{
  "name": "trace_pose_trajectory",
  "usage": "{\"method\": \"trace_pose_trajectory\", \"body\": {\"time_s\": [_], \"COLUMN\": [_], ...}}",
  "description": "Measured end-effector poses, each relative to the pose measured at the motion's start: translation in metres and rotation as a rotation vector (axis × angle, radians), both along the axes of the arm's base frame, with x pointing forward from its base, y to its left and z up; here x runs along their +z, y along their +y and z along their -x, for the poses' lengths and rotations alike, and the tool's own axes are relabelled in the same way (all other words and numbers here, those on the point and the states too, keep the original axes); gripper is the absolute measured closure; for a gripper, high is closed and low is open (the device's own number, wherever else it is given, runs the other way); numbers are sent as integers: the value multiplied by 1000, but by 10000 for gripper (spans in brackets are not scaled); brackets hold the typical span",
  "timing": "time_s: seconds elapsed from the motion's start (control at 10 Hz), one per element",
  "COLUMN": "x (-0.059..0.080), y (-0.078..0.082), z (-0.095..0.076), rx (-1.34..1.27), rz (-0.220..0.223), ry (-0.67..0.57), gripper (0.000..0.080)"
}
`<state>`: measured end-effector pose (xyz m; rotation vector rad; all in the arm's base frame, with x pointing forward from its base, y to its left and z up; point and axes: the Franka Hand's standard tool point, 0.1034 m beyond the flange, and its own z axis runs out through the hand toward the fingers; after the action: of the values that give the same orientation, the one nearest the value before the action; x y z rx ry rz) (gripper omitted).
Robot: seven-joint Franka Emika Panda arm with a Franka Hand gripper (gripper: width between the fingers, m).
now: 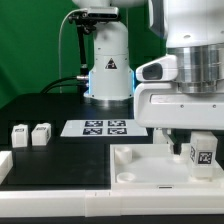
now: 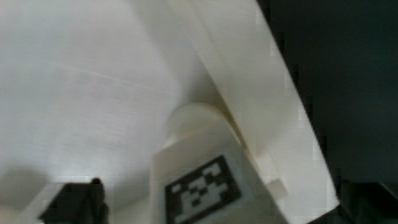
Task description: Assemble one leg
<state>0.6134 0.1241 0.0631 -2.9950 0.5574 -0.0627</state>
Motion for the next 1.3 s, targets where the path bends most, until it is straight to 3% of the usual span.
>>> {"method": "trace_pose_trajectory", "body": {"time_s": [0.3, 0.5, 0.6, 0.7, 0.8, 1.2, 1.3], "x": [0, 0, 0, 0, -1, -1, -1], "y": [-3, -4, -4, -4, -5, -5, -5], "z": [0, 0, 0, 0, 0, 0, -1], "rx": [383, 438, 437, 437, 436, 311, 125], "rz": [49, 56, 56, 56, 56, 47, 27], "ry": [-28, -32, -32, -32, -32, -24, -30], "gripper": [150, 179, 360, 360, 529, 527, 527]}}
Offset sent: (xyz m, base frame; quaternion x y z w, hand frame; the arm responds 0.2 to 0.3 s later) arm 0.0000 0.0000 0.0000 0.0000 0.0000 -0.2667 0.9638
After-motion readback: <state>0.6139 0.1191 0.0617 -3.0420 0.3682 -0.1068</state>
